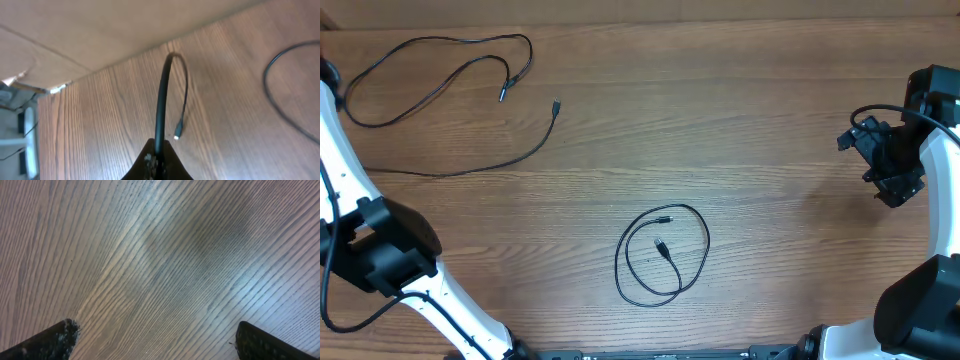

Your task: Untangle cables

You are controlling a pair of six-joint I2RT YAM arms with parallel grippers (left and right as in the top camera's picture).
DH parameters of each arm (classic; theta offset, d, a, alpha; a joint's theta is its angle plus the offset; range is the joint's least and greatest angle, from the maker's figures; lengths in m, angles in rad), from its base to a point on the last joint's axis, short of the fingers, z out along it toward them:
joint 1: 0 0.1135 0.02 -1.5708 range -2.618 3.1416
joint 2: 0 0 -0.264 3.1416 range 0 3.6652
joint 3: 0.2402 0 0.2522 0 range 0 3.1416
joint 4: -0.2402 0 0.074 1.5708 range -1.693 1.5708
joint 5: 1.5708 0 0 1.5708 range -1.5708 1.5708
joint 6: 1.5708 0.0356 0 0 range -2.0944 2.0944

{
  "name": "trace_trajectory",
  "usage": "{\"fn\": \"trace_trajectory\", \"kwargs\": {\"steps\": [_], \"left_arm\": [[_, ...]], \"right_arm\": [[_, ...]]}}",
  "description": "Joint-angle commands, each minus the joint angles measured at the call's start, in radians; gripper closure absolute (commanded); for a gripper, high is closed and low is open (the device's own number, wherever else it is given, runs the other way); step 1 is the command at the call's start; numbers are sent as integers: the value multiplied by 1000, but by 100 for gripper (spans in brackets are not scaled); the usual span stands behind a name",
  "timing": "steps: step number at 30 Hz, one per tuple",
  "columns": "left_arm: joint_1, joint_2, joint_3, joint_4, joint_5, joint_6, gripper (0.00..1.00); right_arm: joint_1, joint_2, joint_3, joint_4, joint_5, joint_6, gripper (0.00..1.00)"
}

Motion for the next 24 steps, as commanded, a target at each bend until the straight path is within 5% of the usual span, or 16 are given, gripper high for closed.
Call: {"fn": "trace_trajectory", "kwargs": {"steps": [1, 15, 20, 24], "left_arm": [[-1, 9, -101, 43, -3, -18, 96], [64, 9, -461, 144, 70, -65, 94], [73, 9, -494, 166, 184, -24, 80], [73, 7, -457, 155, 380, 183, 48]], "right_arm": [[2, 3, 27, 2, 7, 3, 0], [2, 3, 27, 2, 7, 3, 0], [2, 3, 27, 2, 7, 3, 0], [2, 3, 27, 2, 7, 3, 0]]}}
